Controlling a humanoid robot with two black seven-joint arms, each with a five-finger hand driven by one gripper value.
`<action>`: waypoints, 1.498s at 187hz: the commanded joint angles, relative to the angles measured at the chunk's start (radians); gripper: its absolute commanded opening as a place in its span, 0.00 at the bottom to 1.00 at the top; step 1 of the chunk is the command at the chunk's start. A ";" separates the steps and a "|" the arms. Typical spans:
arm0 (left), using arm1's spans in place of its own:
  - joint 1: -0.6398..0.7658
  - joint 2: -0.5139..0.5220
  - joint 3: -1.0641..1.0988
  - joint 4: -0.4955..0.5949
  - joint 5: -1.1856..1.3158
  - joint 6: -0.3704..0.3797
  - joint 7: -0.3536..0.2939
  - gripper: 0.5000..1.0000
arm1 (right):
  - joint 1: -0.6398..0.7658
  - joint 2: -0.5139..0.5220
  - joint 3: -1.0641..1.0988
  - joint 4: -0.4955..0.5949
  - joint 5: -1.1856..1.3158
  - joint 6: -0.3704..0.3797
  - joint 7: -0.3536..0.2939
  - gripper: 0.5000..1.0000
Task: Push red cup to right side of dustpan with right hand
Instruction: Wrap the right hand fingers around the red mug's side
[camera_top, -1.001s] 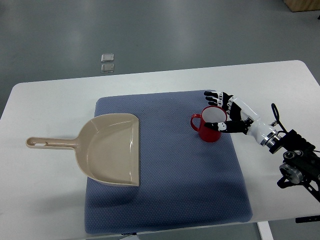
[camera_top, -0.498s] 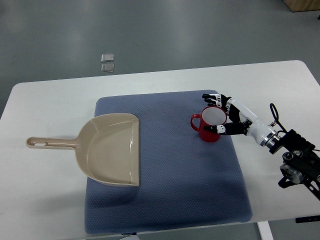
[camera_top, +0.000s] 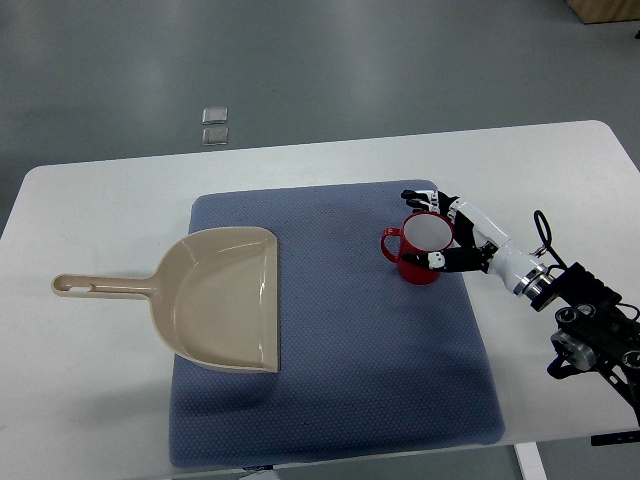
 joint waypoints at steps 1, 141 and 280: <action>0.000 0.000 0.000 0.000 0.000 0.000 0.000 1.00 | -0.002 0.008 -0.001 -0.007 0.001 -0.008 0.000 0.86; 0.000 0.000 0.000 0.000 0.000 0.000 0.000 1.00 | -0.002 0.066 -0.003 -0.057 0.004 -0.061 0.000 0.86; 0.000 0.000 0.000 0.000 0.000 0.000 0.000 1.00 | -0.002 0.098 0.002 -0.088 0.074 -0.044 0.000 0.86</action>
